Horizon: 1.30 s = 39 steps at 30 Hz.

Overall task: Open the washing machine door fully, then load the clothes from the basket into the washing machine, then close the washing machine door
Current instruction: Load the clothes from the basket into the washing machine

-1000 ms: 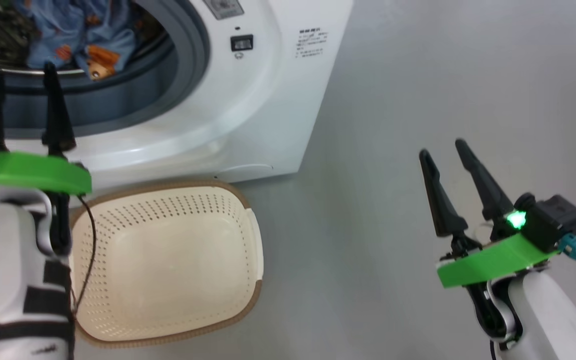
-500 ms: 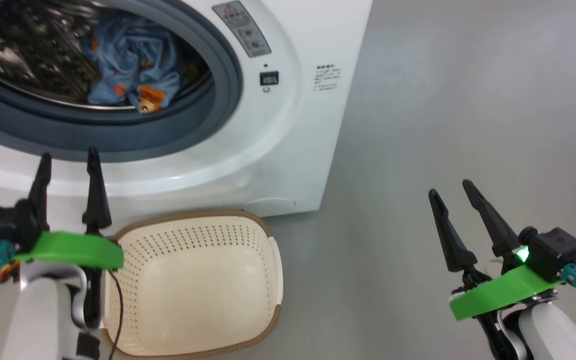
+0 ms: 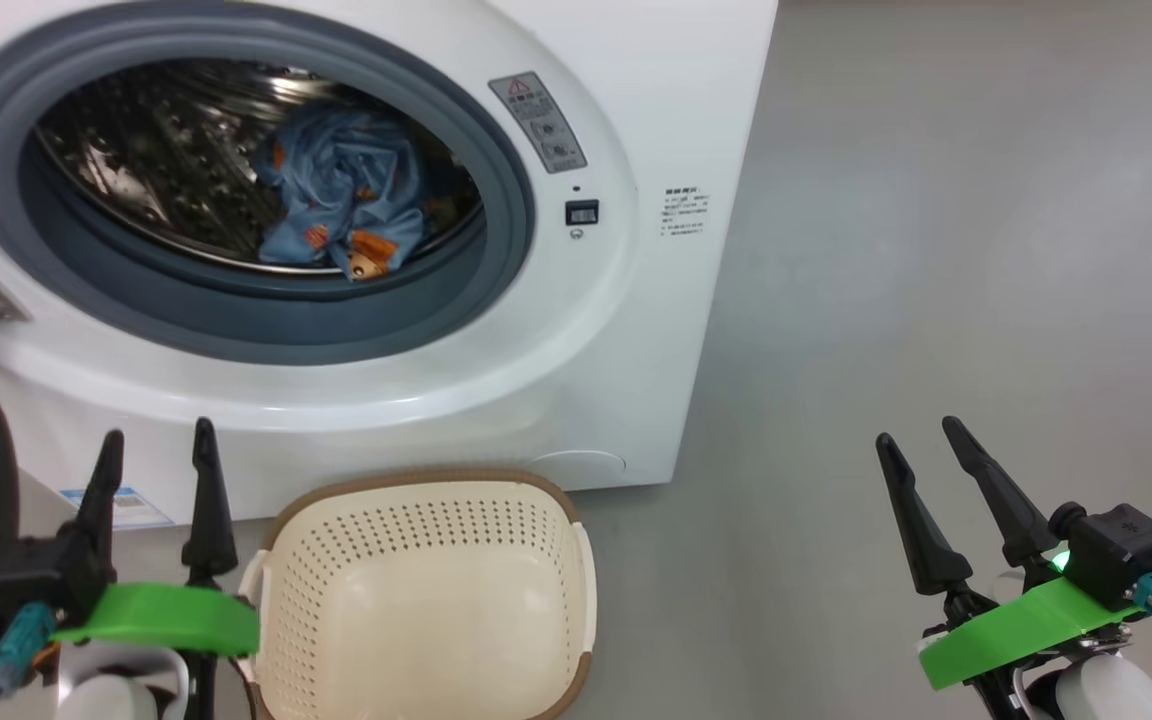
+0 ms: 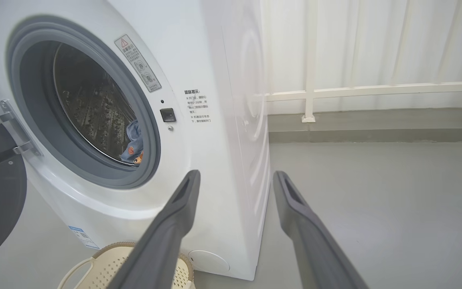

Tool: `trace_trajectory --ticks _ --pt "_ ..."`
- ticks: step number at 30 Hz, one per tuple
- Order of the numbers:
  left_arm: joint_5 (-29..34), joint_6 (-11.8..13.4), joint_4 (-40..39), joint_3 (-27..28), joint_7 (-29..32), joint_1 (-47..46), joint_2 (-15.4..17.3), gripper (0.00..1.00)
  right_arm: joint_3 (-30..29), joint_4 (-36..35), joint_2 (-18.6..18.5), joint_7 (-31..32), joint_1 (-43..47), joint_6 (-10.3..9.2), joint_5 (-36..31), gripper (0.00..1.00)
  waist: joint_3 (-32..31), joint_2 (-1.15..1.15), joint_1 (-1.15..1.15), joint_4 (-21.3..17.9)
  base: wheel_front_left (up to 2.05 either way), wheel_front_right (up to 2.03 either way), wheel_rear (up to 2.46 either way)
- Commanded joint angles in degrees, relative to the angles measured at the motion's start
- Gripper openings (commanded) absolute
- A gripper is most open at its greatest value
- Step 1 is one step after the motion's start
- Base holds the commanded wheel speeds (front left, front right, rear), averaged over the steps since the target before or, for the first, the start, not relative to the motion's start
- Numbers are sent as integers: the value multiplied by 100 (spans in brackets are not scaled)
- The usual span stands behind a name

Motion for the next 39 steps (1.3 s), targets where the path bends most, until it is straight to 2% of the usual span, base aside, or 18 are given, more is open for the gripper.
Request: trace_trajectory --ticks 1,22,39 --pt "55 5 -236 191 -30 84 126 100 38 -131 -119 -46 80 42 27 94 -100 0 0 60 0 0 0" --pt "62 4 -933 315 -30 1252 92 100 -122 -184 -147 -46 534 42 21 93 -454 0 0 118 0 0 0" --pt "4 4 -1166 383 -30 1547 -23 100 -146 -188 -155 -46 568 42 8 93 -469 0 0 152 0 0 0"
